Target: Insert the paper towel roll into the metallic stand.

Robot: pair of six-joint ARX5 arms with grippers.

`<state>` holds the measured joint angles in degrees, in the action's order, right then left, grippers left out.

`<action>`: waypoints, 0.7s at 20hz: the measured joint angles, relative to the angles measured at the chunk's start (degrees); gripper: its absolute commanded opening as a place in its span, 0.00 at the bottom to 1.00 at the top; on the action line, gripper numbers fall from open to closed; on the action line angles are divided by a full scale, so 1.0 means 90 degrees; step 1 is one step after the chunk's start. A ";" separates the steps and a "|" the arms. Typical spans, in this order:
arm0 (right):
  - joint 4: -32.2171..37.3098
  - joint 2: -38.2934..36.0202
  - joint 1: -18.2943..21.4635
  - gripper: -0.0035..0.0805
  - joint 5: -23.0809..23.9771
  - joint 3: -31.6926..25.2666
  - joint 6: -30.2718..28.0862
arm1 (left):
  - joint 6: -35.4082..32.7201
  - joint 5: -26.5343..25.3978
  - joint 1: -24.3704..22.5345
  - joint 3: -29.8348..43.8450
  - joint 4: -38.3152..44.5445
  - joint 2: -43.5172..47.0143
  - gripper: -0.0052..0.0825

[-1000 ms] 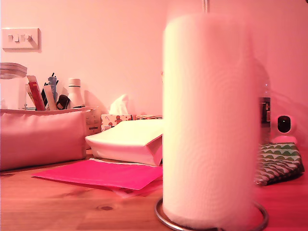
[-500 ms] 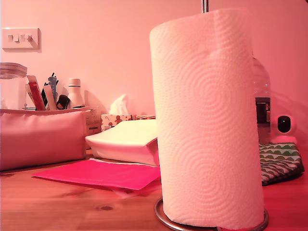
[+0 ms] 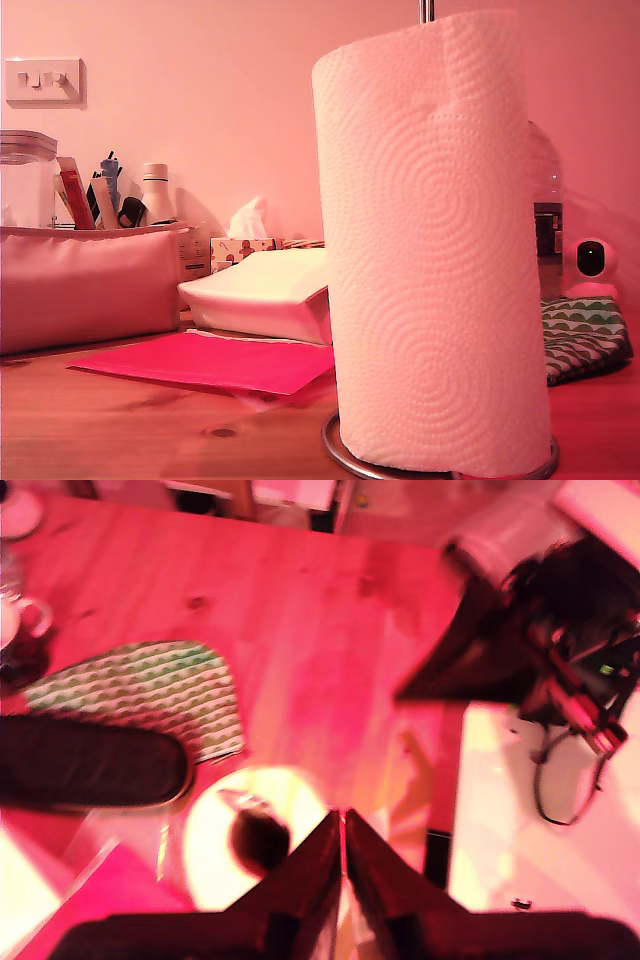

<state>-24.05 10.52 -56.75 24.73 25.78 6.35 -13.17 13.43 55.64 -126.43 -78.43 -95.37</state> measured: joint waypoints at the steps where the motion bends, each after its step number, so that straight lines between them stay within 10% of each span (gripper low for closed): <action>1: 0.0032 0.0000 0.0002 0.03 0.0185 0.0000 -0.0325 | -0.0002 -0.0039 -0.0039 0.0000 -0.0002 -0.0005 0.04; 14: -0.0593 -0.0476 0.1222 0.03 0.0692 0.0002 0.0194 | -0.0102 -0.0112 -0.0097 0.0301 0.0027 0.0204 0.04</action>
<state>-29.39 6.24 -45.76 30.96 25.80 8.10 -14.09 12.43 54.76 -123.72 -78.19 -93.54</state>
